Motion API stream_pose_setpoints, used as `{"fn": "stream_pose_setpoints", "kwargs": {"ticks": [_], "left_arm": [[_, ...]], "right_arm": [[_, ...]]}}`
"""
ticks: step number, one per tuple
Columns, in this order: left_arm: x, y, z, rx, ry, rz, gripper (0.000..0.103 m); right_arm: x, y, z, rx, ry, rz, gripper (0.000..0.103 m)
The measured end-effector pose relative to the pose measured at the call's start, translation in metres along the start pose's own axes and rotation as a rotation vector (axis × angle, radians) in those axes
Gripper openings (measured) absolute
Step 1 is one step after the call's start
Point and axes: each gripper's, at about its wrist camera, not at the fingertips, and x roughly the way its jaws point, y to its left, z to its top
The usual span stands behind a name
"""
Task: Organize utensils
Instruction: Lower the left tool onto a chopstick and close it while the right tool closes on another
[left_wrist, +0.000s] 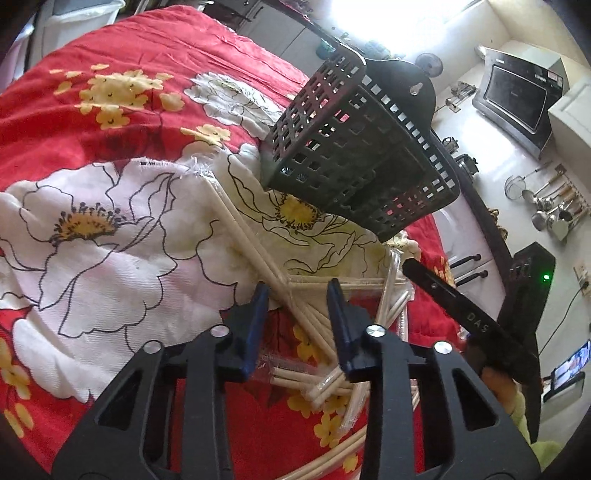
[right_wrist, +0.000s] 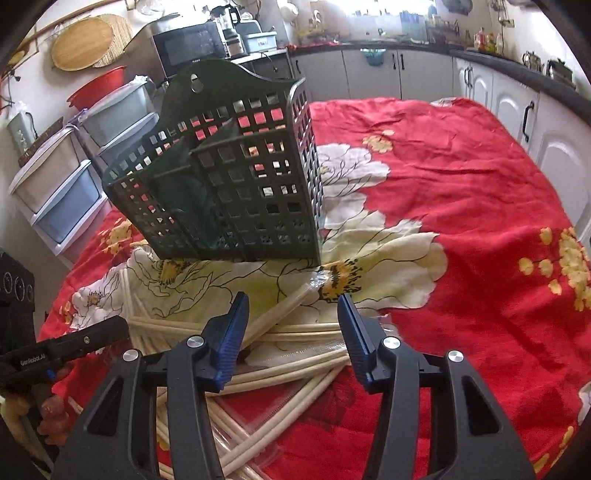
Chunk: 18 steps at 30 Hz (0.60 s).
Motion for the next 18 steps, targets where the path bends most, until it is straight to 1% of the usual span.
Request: {"fn": "stream_pose_setpoints", "kwargs": {"ticks": [3,5,6,8,9,10,11,12,13,16,18], "left_arm": [[0.002,0.002,0.001,-0.015,0.003,-0.009,0.022],[0.002,0.004,0.002,-0.028,0.003,-0.013,0.017],[0.002,0.006,0.002,-0.033,0.003,-0.016,0.016],[0.002,0.008,0.002,-0.041,0.003,-0.021,0.013],[0.002,0.009,0.002,-0.045,0.001,-0.029,0.013],[0.001,0.010,0.002,-0.047,0.000,-0.032,0.010],[0.001,0.010,0.003,-0.046,0.000,-0.033,0.009],[0.001,0.010,0.003,-0.046,0.001,-0.034,0.008],[0.000,0.010,0.003,-0.045,0.001,-0.035,0.005],[-0.005,0.009,0.002,-0.042,-0.010,-0.052,0.004],[-0.009,0.007,0.002,-0.031,-0.020,-0.055,0.004]], "right_arm": [[0.009,-0.004,0.003,0.046,0.034,0.035,0.046],[0.016,-0.008,0.005,0.078,0.059,0.053,0.042],[0.019,-0.009,0.006,0.092,0.068,0.063,0.040],[0.024,-0.012,0.007,0.117,0.084,0.076,0.032],[0.027,-0.014,0.008,0.134,0.093,0.084,0.030],[0.029,-0.015,0.009,0.146,0.099,0.090,0.024],[0.031,-0.017,0.009,0.159,0.104,0.096,0.022],[0.031,-0.019,0.010,0.170,0.105,0.104,0.021],[0.031,-0.019,0.010,0.174,0.105,0.107,0.019],[0.026,-0.020,0.011,0.188,0.093,0.124,0.013],[0.021,-0.020,0.010,0.193,0.084,0.134,0.012]]}}
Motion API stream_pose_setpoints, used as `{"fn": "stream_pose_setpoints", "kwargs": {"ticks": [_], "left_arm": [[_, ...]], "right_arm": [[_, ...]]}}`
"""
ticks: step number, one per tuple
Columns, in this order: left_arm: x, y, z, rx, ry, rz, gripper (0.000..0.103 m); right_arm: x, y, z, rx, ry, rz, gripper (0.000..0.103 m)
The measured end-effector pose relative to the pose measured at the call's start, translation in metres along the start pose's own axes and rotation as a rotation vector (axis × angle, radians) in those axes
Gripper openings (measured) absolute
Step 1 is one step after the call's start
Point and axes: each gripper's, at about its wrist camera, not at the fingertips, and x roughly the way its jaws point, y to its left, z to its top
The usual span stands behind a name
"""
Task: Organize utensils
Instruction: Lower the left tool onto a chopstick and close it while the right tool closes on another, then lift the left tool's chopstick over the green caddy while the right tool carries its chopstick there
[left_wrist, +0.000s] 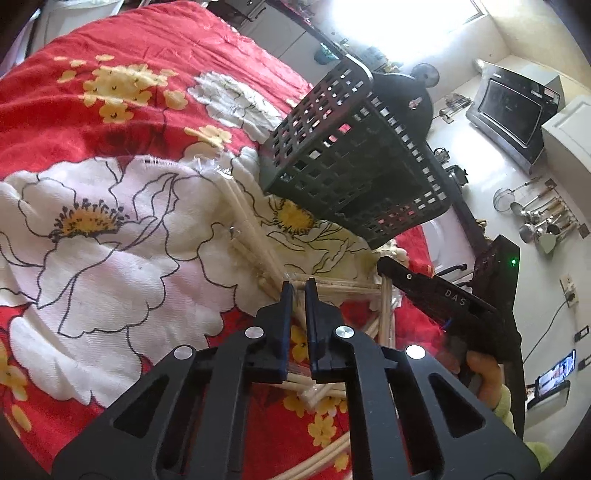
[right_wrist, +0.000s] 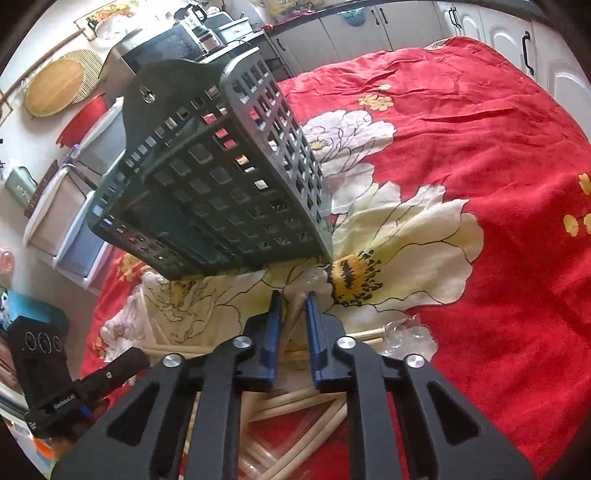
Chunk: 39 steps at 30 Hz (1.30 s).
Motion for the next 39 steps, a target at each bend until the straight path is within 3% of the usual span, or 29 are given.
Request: {"fn": "stream_pose_setpoints", "kwargs": {"ticks": [12,23,39], "left_arm": [[-0.034,-0.023,0.013,0.088,-0.092,-0.036,0.002],[-0.079,-0.068,0.032,0.246,-0.222,-0.042,0.000],[-0.109,-0.131,0.061,0.400,-0.304,-0.118,0.000]], "right_arm": [[-0.054,0.033,0.004,-0.077,-0.111,0.086,0.009],[-0.105,0.071,0.010,-0.191,-0.255,0.120,0.006],[-0.159,0.098,0.033,-0.272,-0.431,0.141,0.006]]}}
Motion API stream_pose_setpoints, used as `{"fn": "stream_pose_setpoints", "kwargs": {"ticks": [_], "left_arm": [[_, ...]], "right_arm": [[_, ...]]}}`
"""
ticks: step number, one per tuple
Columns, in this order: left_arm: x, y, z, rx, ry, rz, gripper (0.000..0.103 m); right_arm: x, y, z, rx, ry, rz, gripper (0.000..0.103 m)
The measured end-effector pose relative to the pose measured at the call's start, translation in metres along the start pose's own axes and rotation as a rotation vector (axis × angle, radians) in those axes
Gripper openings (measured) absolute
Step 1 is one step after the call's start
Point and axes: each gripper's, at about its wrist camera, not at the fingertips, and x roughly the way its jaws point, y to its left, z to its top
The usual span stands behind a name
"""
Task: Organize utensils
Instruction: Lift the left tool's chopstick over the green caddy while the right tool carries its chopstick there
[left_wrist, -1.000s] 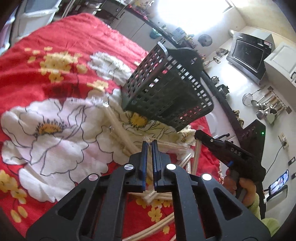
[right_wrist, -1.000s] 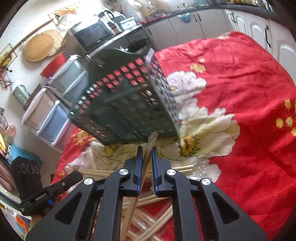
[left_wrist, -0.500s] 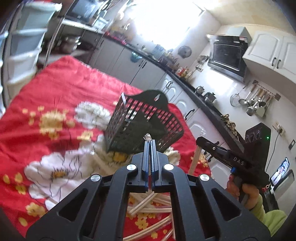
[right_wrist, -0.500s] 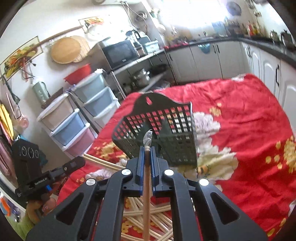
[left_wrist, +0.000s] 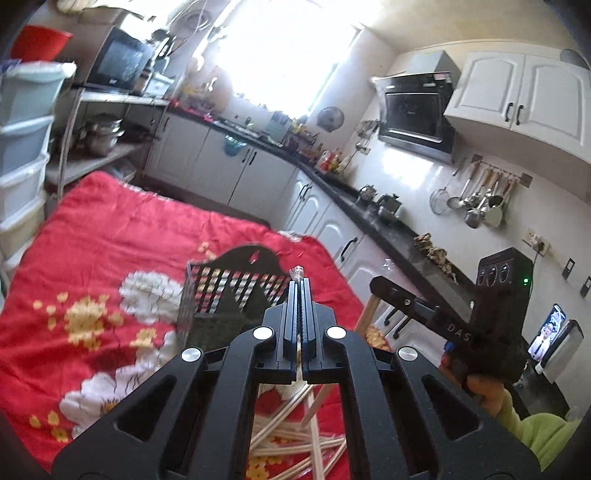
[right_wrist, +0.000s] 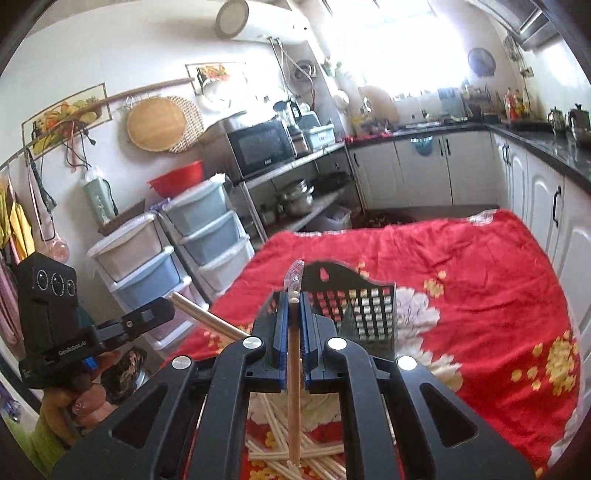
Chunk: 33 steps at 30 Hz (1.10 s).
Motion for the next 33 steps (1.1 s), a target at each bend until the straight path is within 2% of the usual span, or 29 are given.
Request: {"fn": "stream_pose_setpoints", "kwargs": {"ticks": [8,14,22,27,33], "left_arm": [[-0.010,-0.018,0.032,0.045,-0.074,-0.018,0.000],[-0.012,-0.022,0.055,0.065,-0.114,0.012,0.000],[-0.010,-0.013,0.068,0.062,-0.130,0.055,0.000],[-0.003,-0.002,0.064,0.039,-0.109,0.065,0.000],[0.012,0.008,0.051,0.019,-0.081,0.070,0.000]], "right_arm": [[-0.018,-0.003,0.032,0.007,-0.103,-0.012,0.006],[-0.031,-0.004,0.063,-0.003,-0.203,-0.034,0.006],[-0.032,-0.008,0.094,-0.052,-0.343,-0.099,0.006],[-0.013,-0.022,0.095,-0.037,-0.363,-0.111,0.006],[0.010,-0.031,0.076,-0.050,-0.354,-0.151,0.006]]}}
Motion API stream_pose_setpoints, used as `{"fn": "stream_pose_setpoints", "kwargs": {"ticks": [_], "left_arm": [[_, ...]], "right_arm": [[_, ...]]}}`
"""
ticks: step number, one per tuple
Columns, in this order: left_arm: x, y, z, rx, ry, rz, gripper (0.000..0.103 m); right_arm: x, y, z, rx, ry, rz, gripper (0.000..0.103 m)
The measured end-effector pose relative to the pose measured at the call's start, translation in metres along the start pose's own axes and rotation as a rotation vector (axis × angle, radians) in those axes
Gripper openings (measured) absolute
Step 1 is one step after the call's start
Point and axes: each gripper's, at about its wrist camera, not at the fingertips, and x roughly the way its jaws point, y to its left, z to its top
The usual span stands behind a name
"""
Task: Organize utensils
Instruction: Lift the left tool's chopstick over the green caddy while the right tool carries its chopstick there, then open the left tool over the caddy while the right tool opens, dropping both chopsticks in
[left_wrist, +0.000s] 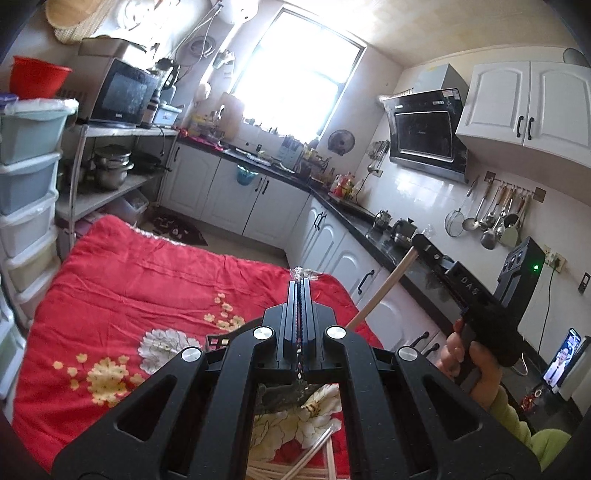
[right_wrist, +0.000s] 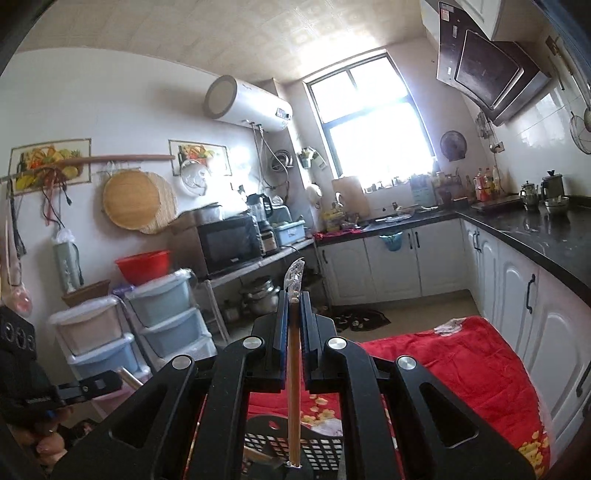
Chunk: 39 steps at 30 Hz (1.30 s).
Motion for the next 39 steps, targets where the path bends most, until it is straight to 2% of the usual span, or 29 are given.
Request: {"fn": "stream_pose_setpoints", "kwargs": {"ticks": [15,16,17,19,21,23,24,25,29,30,32,33,35,36,38,39], "left_arm": [[0.032,0.002,-0.031,0.019,0.078,0.021,0.000],[0.034,0.003,-0.033,0.019,0.084,0.026,0.000],[0.036,0.005,-0.035,0.020,0.091,0.029,0.000],[0.039,0.006,-0.038,0.018,0.097,0.039,0.000],[0.041,0.009,-0.041,0.018,0.103,0.050,0.000],[0.040,0.010,-0.043,0.027,0.103,0.068,0.000],[0.040,0.008,-0.044,0.033,0.100,0.075,0.000],[0.039,0.008,-0.044,0.037,0.097,0.082,0.003],[0.035,0.006,-0.045,0.052,0.078,0.113,0.034],[0.033,0.005,-0.044,0.057,0.070,0.121,0.038],[0.029,0.003,-0.044,0.066,0.052,0.139,0.051],[0.027,0.003,-0.043,0.069,0.044,0.146,0.054],[0.022,0.001,-0.042,0.078,0.024,0.162,0.068],[0.019,0.000,-0.042,0.085,0.012,0.168,0.071],[0.013,-0.002,-0.040,0.094,-0.012,0.174,0.084],[0.011,-0.003,-0.039,0.097,-0.021,0.178,0.086]], "right_arm": [[0.030,-0.005,-0.060,0.044,0.091,-0.059,0.007],[0.030,-0.005,-0.061,0.046,0.097,-0.057,0.013],[0.031,-0.006,-0.063,0.048,0.107,-0.057,0.027],[0.030,-0.008,-0.066,0.058,0.113,-0.063,0.043],[0.028,-0.009,-0.069,0.060,0.116,-0.062,0.045],[0.027,-0.009,-0.070,0.063,0.122,-0.065,0.054],[0.024,-0.010,-0.071,0.067,0.120,-0.064,0.055],[0.022,-0.011,-0.071,0.067,0.119,-0.064,0.057],[0.012,-0.012,-0.071,0.063,0.121,-0.076,0.064],[0.009,-0.012,-0.071,0.062,0.121,-0.075,0.066],[0.003,-0.013,-0.071,0.047,0.118,-0.083,0.070],[0.000,-0.013,-0.070,0.037,0.117,-0.088,0.070],[-0.004,-0.013,-0.070,0.023,0.121,-0.096,0.072],[-0.006,-0.012,-0.070,0.017,0.123,-0.101,0.073],[-0.010,-0.010,-0.070,0.007,0.124,-0.108,0.075],[-0.012,-0.010,-0.070,0.003,0.124,-0.109,0.075]]}}
